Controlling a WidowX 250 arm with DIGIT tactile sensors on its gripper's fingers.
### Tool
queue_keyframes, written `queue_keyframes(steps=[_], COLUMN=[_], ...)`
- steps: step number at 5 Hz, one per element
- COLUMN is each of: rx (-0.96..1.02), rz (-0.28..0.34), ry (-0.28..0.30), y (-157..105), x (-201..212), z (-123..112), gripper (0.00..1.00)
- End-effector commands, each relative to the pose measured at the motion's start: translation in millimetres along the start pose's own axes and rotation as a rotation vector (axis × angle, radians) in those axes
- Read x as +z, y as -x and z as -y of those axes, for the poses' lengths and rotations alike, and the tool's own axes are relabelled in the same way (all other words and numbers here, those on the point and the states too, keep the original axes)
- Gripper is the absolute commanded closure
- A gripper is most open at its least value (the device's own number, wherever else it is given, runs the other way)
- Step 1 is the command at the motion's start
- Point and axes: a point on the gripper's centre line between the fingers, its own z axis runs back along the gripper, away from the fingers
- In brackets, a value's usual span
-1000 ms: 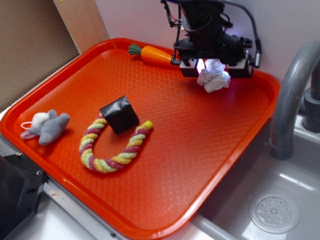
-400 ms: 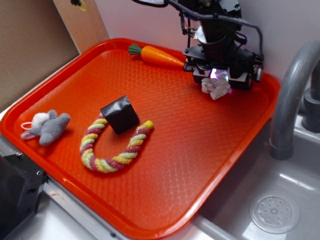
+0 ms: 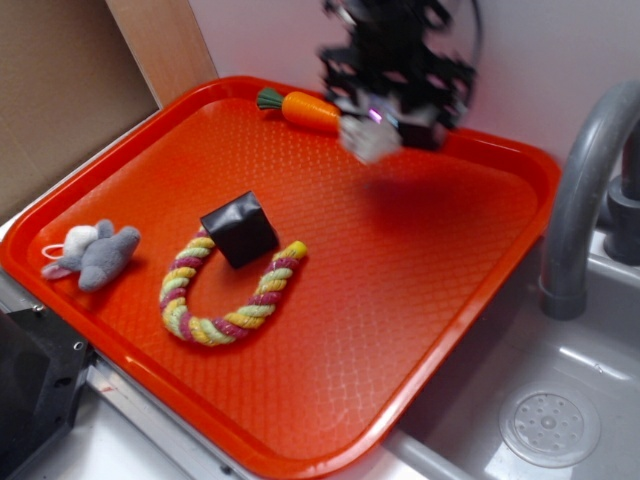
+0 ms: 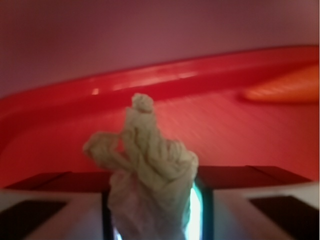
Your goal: Grab the white paper.
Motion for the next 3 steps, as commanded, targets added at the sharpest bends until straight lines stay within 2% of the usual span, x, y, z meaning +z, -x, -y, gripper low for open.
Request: queue_keyframes(steps=[1,2,3], rx=[0.032,0.043,0.049], rz=[0.022,0.062,0.096], ry=[0.123,0.134,0.165], y=[30,59,66], x=[115,140,149], z=[-77,-107,-119], gripper=[1.00,1.00,1.00])
